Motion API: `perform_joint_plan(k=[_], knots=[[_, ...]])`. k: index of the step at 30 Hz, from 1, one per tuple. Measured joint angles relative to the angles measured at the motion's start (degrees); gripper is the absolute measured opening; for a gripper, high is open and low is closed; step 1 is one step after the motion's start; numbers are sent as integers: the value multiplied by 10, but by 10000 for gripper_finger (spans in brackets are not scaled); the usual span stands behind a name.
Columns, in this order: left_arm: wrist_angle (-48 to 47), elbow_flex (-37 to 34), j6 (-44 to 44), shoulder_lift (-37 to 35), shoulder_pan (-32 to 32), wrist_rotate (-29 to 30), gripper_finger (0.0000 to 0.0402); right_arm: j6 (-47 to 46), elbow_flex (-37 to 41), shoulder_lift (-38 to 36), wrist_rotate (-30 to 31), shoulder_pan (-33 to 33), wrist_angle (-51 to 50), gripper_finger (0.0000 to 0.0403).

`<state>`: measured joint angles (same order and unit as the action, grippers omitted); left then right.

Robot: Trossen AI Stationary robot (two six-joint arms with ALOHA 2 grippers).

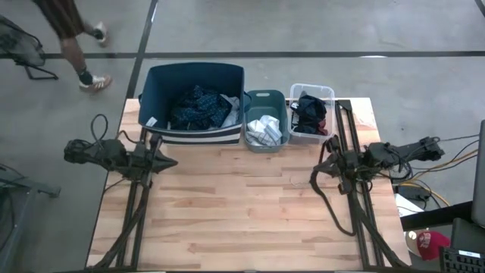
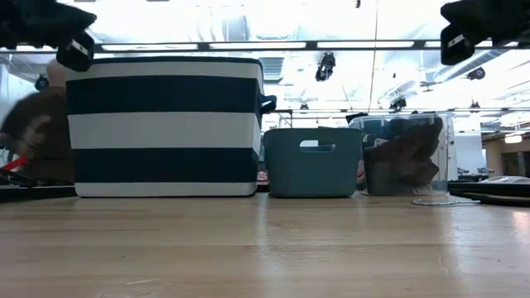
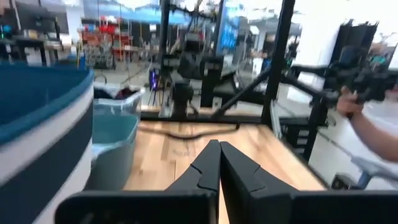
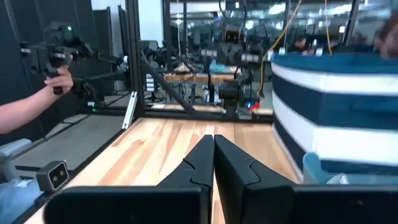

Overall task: Pick & Place Cloths
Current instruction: Return to Home Position

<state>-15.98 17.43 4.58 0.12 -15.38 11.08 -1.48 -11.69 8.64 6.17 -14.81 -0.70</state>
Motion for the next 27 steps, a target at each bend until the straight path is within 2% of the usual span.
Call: perform_joint_plan(k=[9,13,27], knots=[[7,-35,4,0,0,4,11,1,73,-61,1,0,11,8],[9,-40,11,0,0,5,8,1,108,-78,20,0,17,8],[19,-71,19,0,0,24,16,64,112,-61,33,1,26,8]])
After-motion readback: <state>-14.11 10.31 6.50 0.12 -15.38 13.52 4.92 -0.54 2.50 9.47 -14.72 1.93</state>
